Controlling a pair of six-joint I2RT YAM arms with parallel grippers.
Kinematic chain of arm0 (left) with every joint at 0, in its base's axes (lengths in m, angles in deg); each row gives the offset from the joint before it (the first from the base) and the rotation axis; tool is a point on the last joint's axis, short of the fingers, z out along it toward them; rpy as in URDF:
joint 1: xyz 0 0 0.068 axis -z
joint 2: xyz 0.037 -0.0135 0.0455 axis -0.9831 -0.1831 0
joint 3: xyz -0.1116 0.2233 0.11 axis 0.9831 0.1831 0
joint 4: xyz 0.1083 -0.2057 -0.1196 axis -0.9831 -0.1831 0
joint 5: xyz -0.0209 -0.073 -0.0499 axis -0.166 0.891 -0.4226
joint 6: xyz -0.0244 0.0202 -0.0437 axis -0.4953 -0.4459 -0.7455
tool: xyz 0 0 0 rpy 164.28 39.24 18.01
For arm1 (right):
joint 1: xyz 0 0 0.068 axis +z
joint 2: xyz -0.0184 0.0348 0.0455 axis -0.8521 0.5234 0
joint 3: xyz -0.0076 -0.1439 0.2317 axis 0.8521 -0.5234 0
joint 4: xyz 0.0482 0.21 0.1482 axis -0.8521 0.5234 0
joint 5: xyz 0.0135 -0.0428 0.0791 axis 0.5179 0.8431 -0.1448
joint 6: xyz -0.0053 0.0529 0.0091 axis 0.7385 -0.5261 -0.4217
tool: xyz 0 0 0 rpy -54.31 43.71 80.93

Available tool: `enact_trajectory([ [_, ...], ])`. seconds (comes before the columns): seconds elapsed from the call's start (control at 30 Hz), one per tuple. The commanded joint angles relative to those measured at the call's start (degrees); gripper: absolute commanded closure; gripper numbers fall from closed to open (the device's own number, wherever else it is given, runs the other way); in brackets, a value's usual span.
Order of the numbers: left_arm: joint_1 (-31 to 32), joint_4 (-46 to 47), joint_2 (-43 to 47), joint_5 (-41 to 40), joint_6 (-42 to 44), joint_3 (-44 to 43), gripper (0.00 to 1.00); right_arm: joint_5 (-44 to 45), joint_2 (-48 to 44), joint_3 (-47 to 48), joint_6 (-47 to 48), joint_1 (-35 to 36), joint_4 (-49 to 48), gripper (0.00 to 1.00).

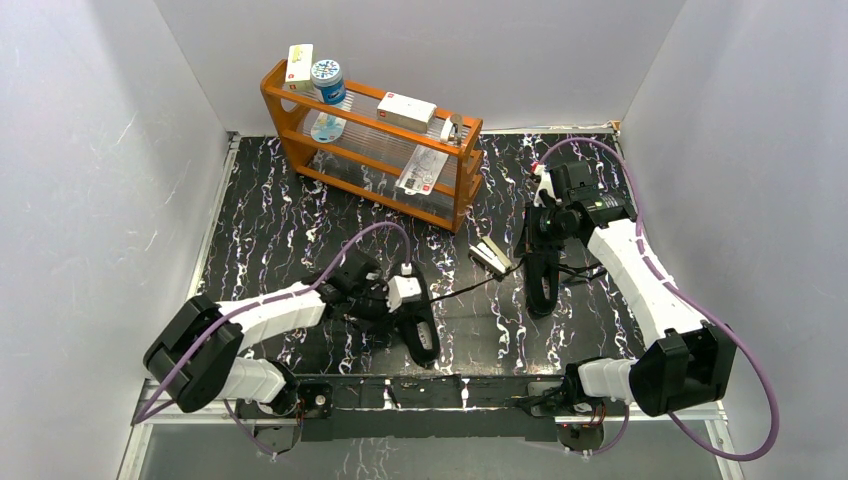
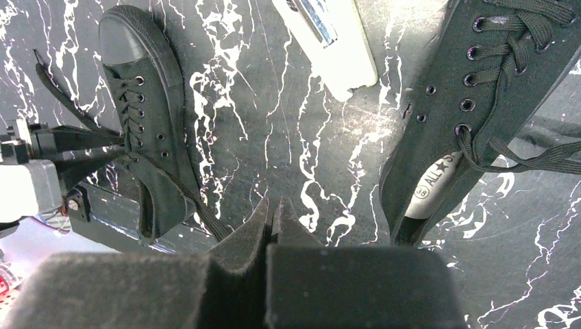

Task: Tie the shoes
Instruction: Wrap the shoelace around the shoelace.

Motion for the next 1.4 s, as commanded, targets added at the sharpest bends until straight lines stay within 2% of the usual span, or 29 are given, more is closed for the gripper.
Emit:
enact_trajectory([
  [0.0,1.33,1.11,-1.24,-7.91,-1.28,-0.94,1.00,-0.48,-2.04,-0.37,-0.56,0.22,-0.98,1.00],
  [0.07,1.47,-2.20,1.37,-12.37,-3.19,-1.79,1.00,-0.65,-1.91,0.88,-0.80,0.16,-0.67,1.00],
  [0.1,1.62,-3.62,4.56,-13.34,-5.89,-2.20,1.00,-0.55,-2.54,0.88,-1.29,0.21,-1.29,1.00],
  [0.17,1.77,-5.86,12.68,-20.68,-13.84,-4.06,1.00,-1.80,-3.58,-0.97,-2.04,0.23,-3.40,1.00],
  [0.33,2.39,-5.80,16.87,-21.92,-25.65,-6.81,1.00,-6.55,-1.26,-2.15,-4.57,0.31,-8.63,1.00],
  [0.6,2.82,-6.04,18.82,-19.96,-24.43,-6.48,1.00,-10.80,4.25,-0.76,-8.93,2.95,-13.34,1.00],
  [0.8,2.95,0.12,21.33,-16.88,-23.05,-2.36,1.00,-11.67,10.20,4.89,-14.17,10.68,-16.81,1.00],
  [0.93,2.91,2.54,19.60,-18.03,-23.00,-0.48,1.00,-15.77,11.98,3.03,-21.11,12.17,-23.65,1.00],
  [1.07,2.91,-4.47,15.21,-22.48,-19.05,-3.67,1.00,-14.77,9.67,1.09,-24.16,12.16,-26.53,1.00],
  [1.2,2.95,-9.46,14.87,-23.42,-18.17,-9.35,1.00,-10.17,5.51,-0.08,-21.37,11.28,-22.30,1.00],
  [1.37,2.94,-20.62,12.37,-23.82,-18.32,-15.59,1.00,-3.76,0.18,-0.56,-16.19,9.23,-15.65,1.00],
])
